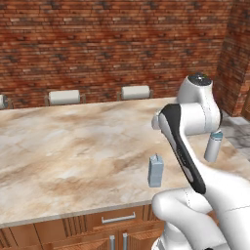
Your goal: Move the drinks to the dining counter.
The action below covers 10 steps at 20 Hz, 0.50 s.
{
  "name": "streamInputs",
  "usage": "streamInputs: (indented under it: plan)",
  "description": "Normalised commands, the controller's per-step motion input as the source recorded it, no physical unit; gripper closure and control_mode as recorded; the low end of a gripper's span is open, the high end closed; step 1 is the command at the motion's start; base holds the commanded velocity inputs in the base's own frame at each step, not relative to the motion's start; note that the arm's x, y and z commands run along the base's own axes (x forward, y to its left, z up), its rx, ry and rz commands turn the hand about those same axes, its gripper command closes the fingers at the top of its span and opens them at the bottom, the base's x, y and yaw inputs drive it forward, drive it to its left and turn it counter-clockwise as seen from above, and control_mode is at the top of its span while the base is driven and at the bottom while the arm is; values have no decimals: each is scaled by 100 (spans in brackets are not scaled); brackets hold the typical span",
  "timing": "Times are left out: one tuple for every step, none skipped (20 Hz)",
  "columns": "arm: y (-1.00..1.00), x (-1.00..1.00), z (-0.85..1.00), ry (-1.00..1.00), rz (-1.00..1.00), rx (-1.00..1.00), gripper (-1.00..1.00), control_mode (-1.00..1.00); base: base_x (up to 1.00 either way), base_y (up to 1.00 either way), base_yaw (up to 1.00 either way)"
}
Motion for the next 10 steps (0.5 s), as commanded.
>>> streamInputs:
  plan:
    - [-48, -59, 42, 8, -29, 0, -100, -100, 0, 0, 0]
    - [-45, -66, 33, 11, -28, 0, -100, -100, 0, 0, 0]
    - [-36, -72, 24, 9, -28, 0, -100, -100, 0, 0, 0]
    - [-18, -69, 19, 4, -26, 1, -100, -100, 0, 0, 0]
    - [0, -54, 19, 0, -25, 3, -100, -100, 0, 0, 0]
    - [0, -52, 25, 0, -23, 4, -100, -100, 0, 0, 0]
    - [0, -51, 16, 0, -20, 5, -100, -100, 0, 0, 0]
    - [0, -53, 11, 0, -18, 5, -100, -100, 0, 0, 0]
    - [0, -55, 5, -5, -14, 7, -100, -100, 0, 0, 0]
    - [0, -53, 4, -9, -13, 9, -100, -100, 0, 0, 0]
